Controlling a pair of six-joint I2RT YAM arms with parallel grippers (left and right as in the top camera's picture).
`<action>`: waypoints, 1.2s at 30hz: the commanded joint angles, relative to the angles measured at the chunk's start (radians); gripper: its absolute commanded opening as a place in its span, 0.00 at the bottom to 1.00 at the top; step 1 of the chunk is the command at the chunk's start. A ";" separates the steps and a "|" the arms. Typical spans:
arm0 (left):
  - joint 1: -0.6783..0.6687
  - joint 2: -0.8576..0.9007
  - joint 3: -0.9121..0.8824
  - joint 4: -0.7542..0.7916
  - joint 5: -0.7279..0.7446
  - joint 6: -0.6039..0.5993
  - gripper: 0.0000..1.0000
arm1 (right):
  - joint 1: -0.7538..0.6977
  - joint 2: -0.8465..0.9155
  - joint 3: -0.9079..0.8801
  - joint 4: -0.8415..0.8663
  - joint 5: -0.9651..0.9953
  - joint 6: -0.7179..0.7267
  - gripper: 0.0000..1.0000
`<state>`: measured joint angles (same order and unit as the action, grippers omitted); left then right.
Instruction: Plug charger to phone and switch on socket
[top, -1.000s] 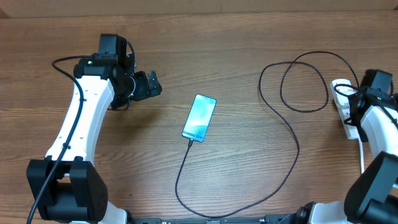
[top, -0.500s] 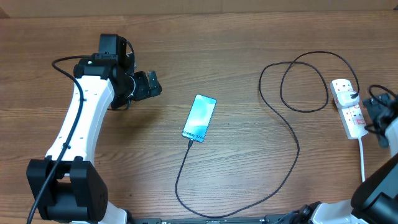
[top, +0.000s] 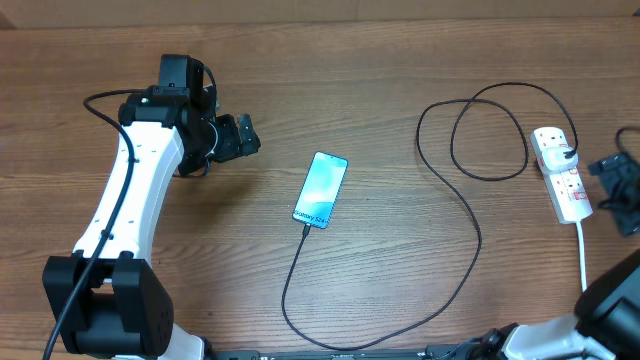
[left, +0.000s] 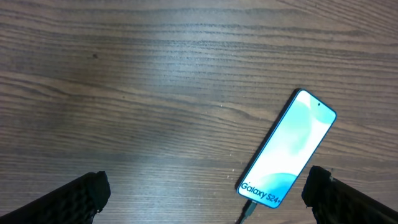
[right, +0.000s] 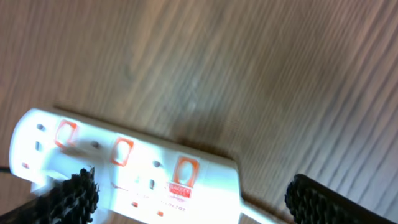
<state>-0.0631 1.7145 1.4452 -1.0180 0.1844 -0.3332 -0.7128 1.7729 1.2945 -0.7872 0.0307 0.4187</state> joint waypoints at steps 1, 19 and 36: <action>0.006 -0.015 -0.003 0.001 -0.009 0.019 1.00 | -0.001 0.060 0.184 -0.099 0.004 -0.069 0.98; 0.006 -0.015 -0.003 0.001 -0.009 0.019 0.99 | 0.001 0.243 0.210 -0.188 -0.044 -0.135 1.00; 0.006 -0.015 -0.003 0.001 -0.009 0.019 1.00 | 0.006 0.253 0.203 -0.100 -0.033 -0.166 1.00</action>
<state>-0.0631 1.7145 1.4452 -1.0176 0.1822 -0.3332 -0.7116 2.0285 1.4994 -0.8989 -0.0010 0.2893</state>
